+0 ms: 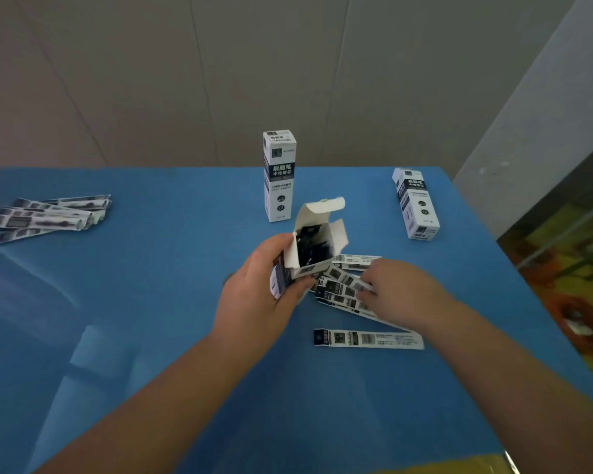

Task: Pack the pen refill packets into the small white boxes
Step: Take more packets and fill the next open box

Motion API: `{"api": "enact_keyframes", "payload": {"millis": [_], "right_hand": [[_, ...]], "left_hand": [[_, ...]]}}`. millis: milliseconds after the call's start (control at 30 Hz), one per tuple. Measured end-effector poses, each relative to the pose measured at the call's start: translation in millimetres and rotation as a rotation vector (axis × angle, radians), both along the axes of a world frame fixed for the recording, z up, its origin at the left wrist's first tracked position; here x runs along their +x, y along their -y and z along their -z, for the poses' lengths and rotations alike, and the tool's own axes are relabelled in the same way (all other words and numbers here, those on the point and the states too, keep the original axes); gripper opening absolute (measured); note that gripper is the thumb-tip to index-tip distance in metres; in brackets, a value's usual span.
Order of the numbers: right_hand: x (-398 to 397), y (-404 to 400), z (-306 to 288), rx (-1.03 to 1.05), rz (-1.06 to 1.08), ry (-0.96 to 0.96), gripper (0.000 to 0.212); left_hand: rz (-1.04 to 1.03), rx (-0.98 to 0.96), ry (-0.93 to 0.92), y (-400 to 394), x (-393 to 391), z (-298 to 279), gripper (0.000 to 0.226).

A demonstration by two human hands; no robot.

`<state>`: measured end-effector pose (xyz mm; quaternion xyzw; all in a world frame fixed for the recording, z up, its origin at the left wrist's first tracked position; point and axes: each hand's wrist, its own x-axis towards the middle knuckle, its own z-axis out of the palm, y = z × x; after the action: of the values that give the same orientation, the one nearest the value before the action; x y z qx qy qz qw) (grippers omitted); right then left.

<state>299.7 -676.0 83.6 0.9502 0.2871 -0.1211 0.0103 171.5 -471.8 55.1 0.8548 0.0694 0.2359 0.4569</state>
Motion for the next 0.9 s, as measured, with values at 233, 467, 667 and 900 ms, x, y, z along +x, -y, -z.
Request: {"api": "enact_keyframes", "payload": {"millis": [233,467,667,900], "right_hand": [[-6,-1,-16,0.116,0.092,-0.104,0.022],[-11,6,-30,0.515,0.271,-0.345,0.007],[-19,14,-42,0.877,0.376,-0.483,0.014],[-42,6,-70,1.278,0.352,-0.568,0.014]], "left_hand": [[0.071,0.0,0.011,-6,3,8,0.064],[0.067,-0.01,0.035,-8,1,7,0.054],[0.049,-0.007,0.038,-5,3,13,0.061],[0.019,0.017,0.056,-2,1,7,0.058]]}}
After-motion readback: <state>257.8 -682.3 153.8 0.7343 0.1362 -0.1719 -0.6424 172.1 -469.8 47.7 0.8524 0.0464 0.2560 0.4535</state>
